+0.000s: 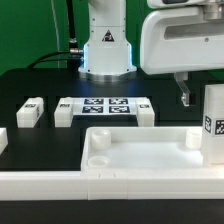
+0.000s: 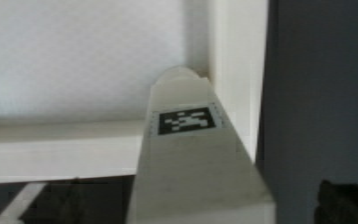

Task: Assemble desk

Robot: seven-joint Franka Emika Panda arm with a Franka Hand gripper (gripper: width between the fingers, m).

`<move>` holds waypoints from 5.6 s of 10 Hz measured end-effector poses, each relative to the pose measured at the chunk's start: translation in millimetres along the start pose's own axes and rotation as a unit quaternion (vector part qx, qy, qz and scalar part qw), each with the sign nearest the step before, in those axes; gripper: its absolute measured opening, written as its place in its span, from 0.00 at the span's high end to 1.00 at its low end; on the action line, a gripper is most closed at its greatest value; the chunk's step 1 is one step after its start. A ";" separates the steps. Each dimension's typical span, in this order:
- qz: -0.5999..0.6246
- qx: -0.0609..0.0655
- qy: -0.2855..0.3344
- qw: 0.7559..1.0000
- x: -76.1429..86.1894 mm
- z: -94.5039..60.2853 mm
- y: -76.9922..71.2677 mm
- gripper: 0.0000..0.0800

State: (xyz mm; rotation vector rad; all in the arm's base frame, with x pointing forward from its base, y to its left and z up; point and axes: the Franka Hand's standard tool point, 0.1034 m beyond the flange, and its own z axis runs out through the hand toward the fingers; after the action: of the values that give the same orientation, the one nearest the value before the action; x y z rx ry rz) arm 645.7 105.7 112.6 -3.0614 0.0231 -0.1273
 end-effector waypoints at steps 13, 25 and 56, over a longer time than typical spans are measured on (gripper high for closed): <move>0.587 0.027 -0.017 0.809 0.5 2.8 -0.8 0.63; 0.267 0.041 -0.016 0.963 -4.8 5.8 -5.2 0.19; 0.063 0.007 0.003 0.998 1.3 5.4 0.0 0.25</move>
Offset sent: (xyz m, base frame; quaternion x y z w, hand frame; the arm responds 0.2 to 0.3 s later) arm 0.0000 0.0000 0.0000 0.0000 0.0000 0.1296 0.9916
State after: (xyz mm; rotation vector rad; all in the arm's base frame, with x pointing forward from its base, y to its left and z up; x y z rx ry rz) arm 647.4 106.1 107.4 -3.0345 0.2136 -0.1269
